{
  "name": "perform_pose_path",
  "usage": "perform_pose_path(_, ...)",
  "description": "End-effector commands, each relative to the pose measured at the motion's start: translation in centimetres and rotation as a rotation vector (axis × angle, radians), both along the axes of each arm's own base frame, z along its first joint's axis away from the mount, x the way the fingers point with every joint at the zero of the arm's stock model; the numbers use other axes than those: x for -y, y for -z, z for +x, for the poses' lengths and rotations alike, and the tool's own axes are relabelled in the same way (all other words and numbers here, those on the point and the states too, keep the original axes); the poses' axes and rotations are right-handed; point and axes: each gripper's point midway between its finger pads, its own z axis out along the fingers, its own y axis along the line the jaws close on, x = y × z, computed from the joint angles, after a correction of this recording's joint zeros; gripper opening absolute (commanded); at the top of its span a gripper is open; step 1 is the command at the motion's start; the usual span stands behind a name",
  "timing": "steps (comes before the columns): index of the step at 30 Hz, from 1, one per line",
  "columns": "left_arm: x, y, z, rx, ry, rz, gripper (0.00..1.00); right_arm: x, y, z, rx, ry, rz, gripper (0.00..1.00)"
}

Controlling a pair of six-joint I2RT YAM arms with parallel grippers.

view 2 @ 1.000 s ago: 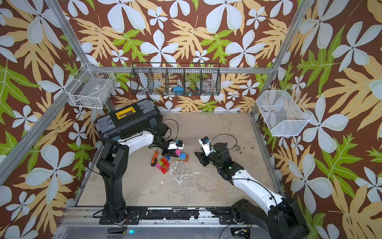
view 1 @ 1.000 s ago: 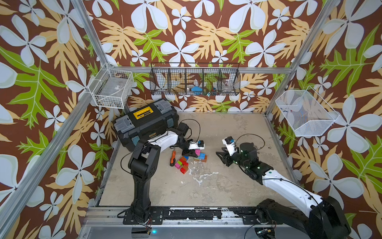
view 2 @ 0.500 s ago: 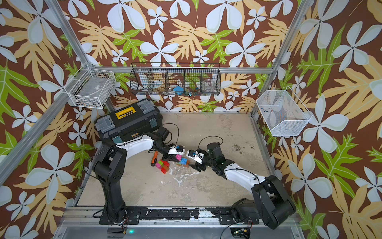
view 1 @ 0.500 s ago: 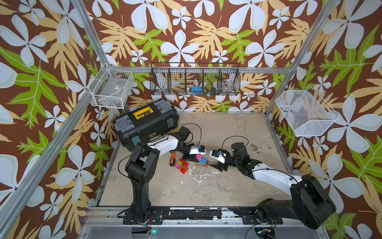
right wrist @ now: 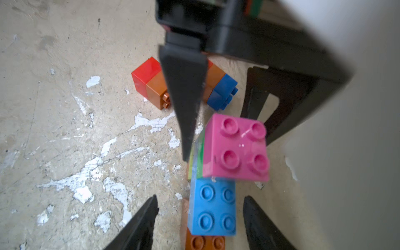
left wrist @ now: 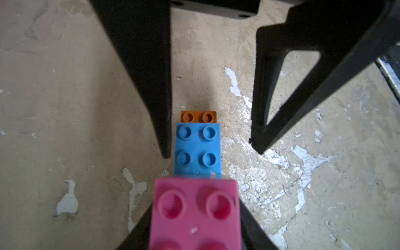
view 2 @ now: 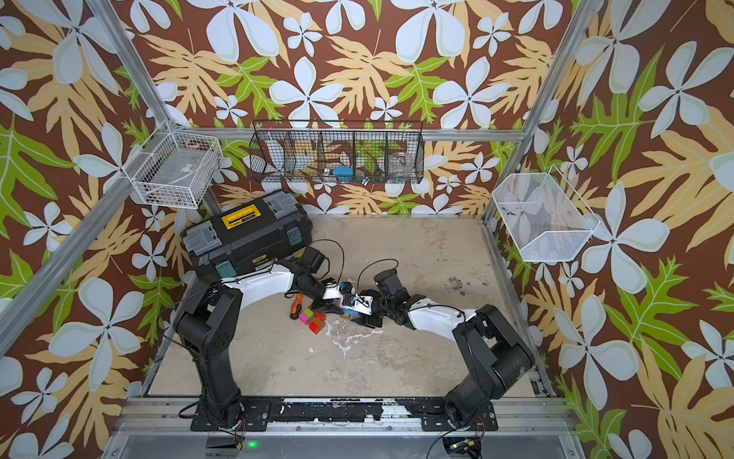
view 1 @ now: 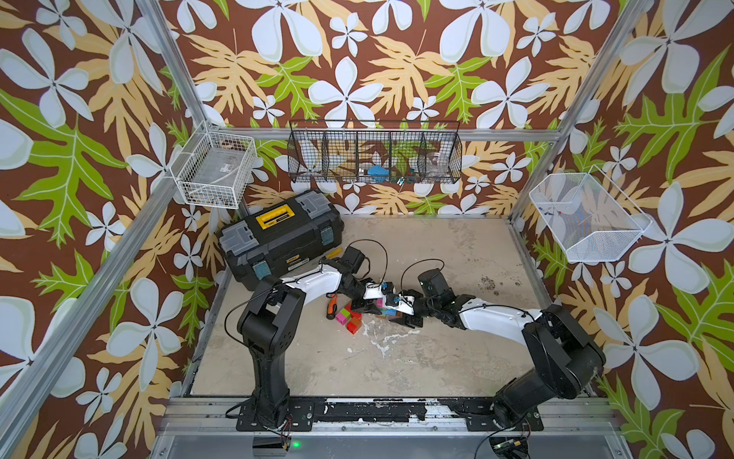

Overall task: Assemble the letter h with lego
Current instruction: Assemble the lego brick with the lego brick, then pick up the lego brick from the center of the board.

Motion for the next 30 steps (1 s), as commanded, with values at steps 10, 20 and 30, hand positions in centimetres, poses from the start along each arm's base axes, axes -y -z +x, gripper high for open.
perform_pose_path(10,-1.1,-5.3,-0.3,0.008,0.017,-0.143,1.00,1.0,-0.6,1.0,0.017,0.078,-0.003,0.67)
perform_pose_path(20,-6.9,-7.9,0.4,-0.017,-0.089,-0.245,1.00,0.6,1.5,1.1,-0.117,0.059,-0.078,0.59)
perform_pose_path(30,-11.5,-8.0,0.7,0.004,-0.249,-0.279,1.00,0.3,2.4,-0.2,-0.296,0.028,-0.137,0.37)
